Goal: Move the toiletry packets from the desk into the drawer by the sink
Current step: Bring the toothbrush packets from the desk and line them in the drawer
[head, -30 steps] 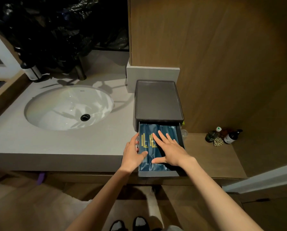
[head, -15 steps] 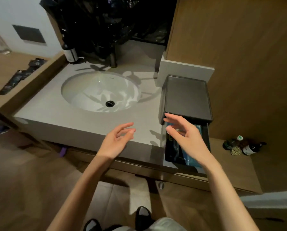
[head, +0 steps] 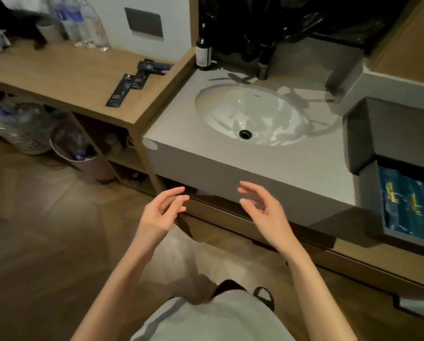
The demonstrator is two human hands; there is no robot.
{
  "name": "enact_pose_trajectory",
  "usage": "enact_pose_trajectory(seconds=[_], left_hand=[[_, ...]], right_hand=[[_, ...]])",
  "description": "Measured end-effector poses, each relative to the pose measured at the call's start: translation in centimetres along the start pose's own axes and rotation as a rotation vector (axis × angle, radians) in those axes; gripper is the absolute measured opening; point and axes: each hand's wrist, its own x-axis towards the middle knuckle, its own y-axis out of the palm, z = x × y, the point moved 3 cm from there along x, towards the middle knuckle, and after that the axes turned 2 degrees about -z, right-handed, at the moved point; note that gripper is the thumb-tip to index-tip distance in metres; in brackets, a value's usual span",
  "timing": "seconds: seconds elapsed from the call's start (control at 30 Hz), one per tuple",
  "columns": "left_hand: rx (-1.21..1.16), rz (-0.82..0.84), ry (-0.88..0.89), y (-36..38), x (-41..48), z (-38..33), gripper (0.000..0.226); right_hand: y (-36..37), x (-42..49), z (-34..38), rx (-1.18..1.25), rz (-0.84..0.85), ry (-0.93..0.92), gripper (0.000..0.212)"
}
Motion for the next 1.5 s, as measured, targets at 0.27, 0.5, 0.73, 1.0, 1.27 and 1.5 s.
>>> enact_pose_trajectory(seconds=[0.27,0.5,0.73,1.0,1.27,1.5], left_hand=[[-0.03,-0.097,0.048,-11.5,4.2,-1.6,0.029],[-0.017,-0.201,0.165,-19.9,12.0,-2.7,0.032],[0.037,-0.197,0.134,-27.1,23.8,-1.5,0.026],[0.151,-0.141,0.063,-31.7,38.5,-1.5,0.035],[0.231,-0.092,-0.036,-30.6,51.4,0.4,0.067],[0.626,0.08,-0.081,-27.8,59.5,2.5,0.097]], right_hand=[[9.6,4.0,6.6,-0.033,0.009,-0.018,0.034],[17.2,12.0,11.8,-0.055,0.039,-0.113,0.032],[25.8,22.3,15.2,-0.067,0.105,-0.115,0.033],[30.1,34.5,19.1,-0.167,0.001,-0.082,0.038],[31.2,43.7,18.5,-0.372,-0.312,0.032,0.043],[32.4,51.6,14.4,-0.401,-0.488,0.257,0.043]])
